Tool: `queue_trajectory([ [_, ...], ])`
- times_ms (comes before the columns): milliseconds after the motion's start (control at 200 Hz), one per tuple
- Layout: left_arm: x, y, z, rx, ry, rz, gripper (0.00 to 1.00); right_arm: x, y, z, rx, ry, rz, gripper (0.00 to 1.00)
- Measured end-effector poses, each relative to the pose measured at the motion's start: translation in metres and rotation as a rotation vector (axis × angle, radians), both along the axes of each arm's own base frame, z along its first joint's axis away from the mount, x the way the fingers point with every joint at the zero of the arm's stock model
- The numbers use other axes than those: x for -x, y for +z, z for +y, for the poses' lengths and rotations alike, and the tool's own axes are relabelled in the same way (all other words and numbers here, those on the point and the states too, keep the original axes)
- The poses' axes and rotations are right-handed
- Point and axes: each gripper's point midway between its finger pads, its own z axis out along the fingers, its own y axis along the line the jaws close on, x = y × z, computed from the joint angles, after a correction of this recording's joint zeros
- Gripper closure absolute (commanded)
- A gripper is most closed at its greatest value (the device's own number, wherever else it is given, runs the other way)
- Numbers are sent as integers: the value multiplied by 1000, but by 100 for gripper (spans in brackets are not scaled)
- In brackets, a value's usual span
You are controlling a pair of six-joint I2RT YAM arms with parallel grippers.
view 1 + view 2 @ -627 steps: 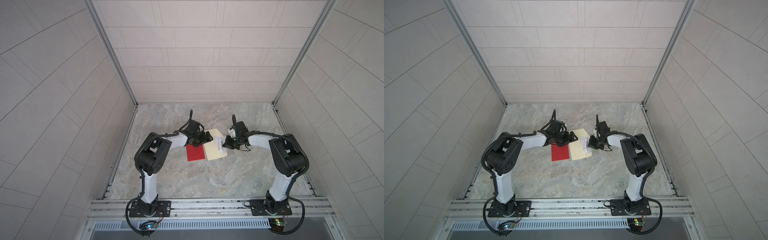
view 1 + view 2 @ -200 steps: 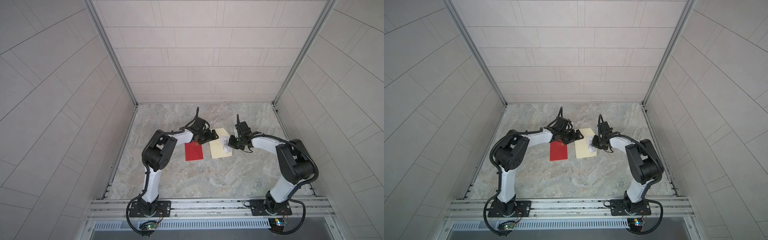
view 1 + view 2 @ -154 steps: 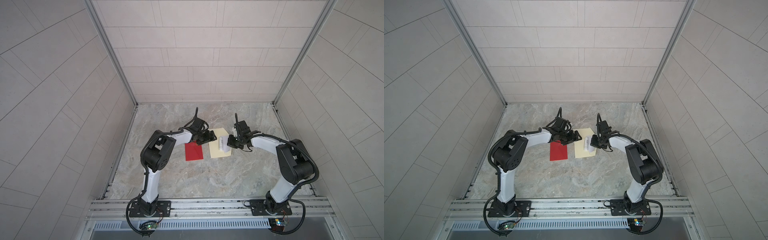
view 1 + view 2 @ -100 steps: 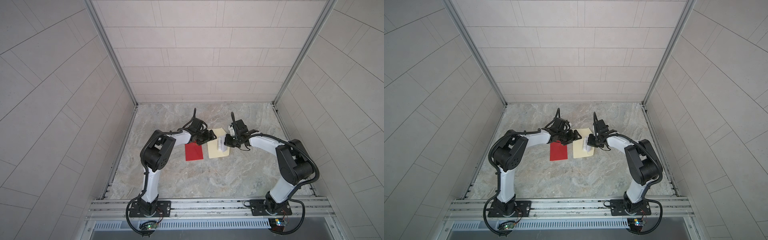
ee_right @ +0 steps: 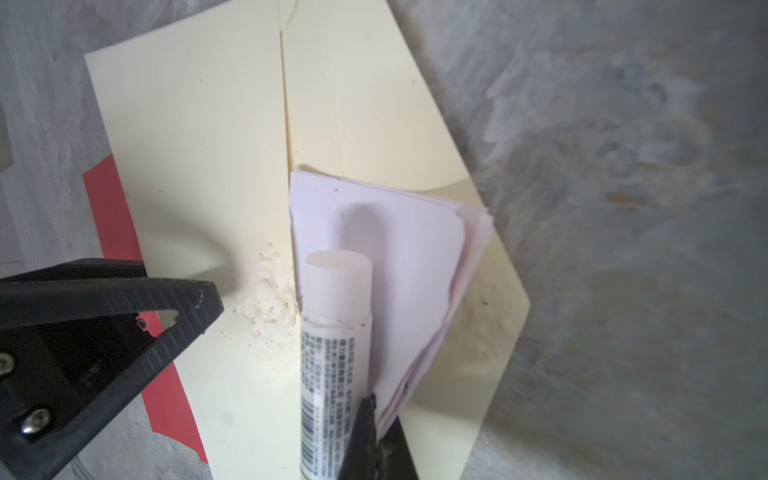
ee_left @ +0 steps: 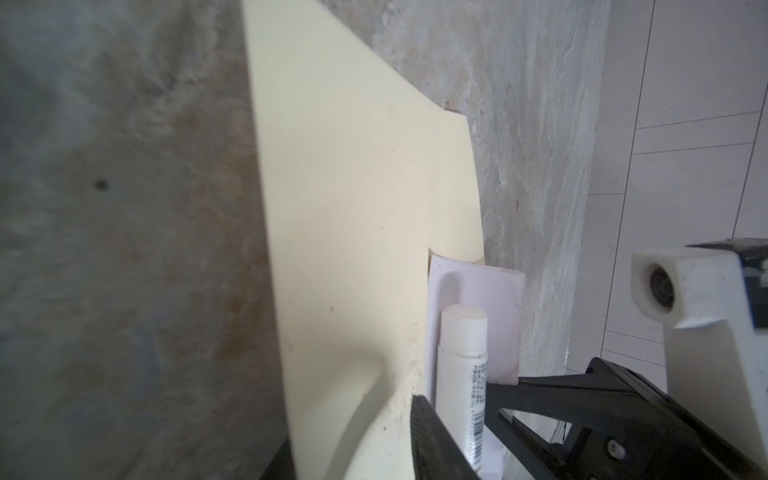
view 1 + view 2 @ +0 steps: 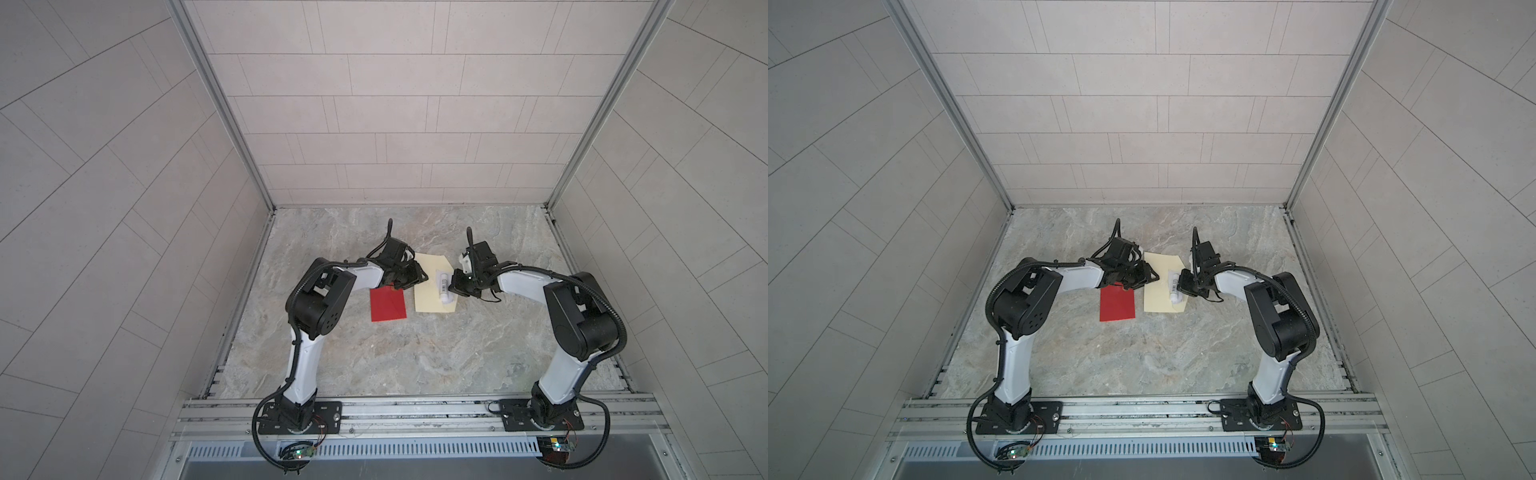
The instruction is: Place the letter into the envelope and seal it
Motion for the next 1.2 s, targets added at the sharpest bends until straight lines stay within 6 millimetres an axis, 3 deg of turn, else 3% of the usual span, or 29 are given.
queue_trajectory([
  [280,11,0,-5,99,-33,18,64,5,-9,-15,-35,-34,34,100],
  [500,22,-6,1,146,-36,72,87,5,-8,-14,-54,-29,38,100],
  [691,30,-10,2,175,-41,90,95,6,-7,-13,-62,-25,41,100],
  [1201,43,13,-5,409,-55,41,100,5,-8,-22,-80,-48,53,100],
])
